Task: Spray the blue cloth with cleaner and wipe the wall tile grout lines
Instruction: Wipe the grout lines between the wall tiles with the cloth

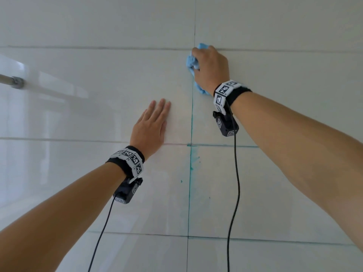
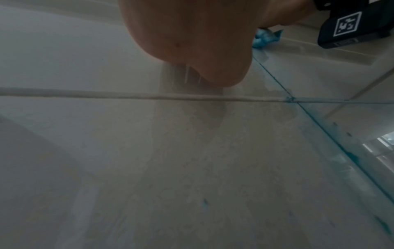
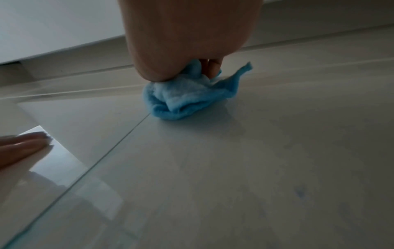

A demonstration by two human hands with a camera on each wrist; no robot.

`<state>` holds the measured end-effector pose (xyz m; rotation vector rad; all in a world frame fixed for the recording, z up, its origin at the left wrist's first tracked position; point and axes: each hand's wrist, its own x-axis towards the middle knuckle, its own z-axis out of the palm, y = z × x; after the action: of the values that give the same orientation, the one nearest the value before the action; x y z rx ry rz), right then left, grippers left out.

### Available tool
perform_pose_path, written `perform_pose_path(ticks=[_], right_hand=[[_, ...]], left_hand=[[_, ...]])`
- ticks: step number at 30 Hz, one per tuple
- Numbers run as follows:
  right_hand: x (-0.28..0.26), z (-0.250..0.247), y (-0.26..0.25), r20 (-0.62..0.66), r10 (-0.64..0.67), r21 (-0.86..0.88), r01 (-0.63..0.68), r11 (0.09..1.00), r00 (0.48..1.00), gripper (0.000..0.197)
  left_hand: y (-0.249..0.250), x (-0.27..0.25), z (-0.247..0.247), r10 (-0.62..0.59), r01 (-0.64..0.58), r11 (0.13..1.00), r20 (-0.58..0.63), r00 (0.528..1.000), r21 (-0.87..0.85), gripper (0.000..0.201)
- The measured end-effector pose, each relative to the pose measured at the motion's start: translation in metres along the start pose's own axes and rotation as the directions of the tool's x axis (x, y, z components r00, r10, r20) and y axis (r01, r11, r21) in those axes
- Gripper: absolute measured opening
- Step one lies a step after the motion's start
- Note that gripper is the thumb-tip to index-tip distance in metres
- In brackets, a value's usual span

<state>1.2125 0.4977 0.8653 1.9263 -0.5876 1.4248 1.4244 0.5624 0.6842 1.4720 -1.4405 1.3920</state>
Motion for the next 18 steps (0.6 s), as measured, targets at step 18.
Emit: perform_pose_path(ticks=[18], right_hand=[[-0.041, 0.0, 0.01, 0.1, -0.138, 0.026, 0.136, 0.99, 0.985, 0.018]], left_hand=[[0.001, -0.001, 0.0, 0.018, -0.018, 1.0, -0.034, 0.999, 0.01, 0.055]])
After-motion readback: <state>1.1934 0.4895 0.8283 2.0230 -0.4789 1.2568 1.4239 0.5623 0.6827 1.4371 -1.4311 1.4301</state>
